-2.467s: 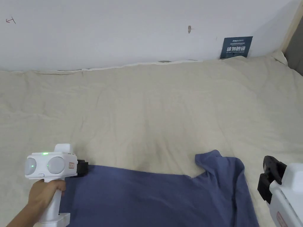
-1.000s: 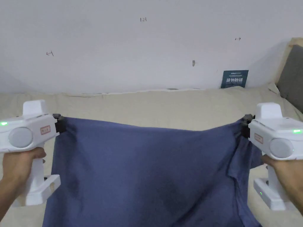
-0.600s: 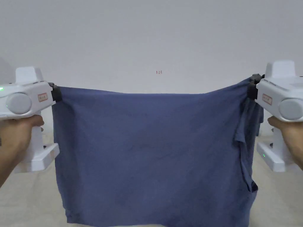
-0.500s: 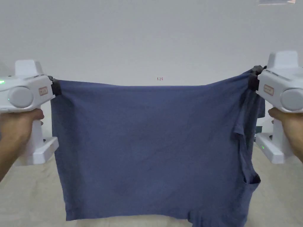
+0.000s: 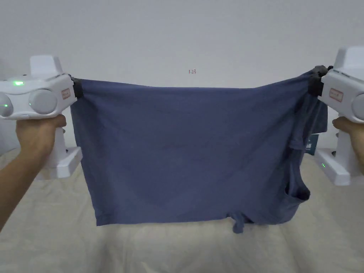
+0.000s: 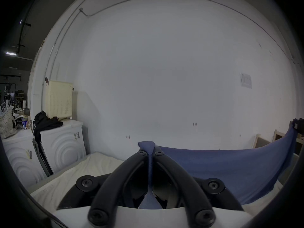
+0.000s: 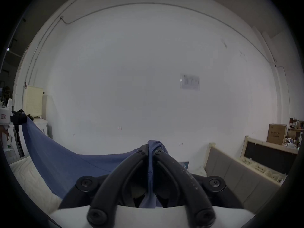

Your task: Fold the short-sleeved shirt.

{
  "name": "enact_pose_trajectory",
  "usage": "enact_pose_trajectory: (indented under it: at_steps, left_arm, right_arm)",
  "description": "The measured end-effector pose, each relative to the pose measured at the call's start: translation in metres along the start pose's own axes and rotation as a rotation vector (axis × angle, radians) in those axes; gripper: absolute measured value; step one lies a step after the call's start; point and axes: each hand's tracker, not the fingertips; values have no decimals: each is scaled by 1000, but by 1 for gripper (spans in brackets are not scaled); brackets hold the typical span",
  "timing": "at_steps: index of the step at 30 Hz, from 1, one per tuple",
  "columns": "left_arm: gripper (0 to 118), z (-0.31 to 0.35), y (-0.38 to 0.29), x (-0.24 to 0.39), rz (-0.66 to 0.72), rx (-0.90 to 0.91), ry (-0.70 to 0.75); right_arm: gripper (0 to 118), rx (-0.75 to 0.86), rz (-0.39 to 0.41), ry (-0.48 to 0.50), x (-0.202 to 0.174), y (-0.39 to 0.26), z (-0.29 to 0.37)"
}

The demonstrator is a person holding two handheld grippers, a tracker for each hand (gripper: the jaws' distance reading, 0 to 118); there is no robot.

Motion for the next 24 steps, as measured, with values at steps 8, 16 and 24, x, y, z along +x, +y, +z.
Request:
enact_pose_trajectory:
  at_steps: [8, 16, 24]
  left_arm:
    - [3, -13, -122, 14, -41, -188, -17]
    - [3, 45, -231, -2, -36, -389, -19]
    - [3, 162, -298, -42, -26, -528, -14]
  right_arm:
    - [5, -231, -69, 8, 6, -121, -19]
    - [5, -397, -97, 47, 5, -217, 32]
    - [5, -531, -165, 123, 16, -279, 140]
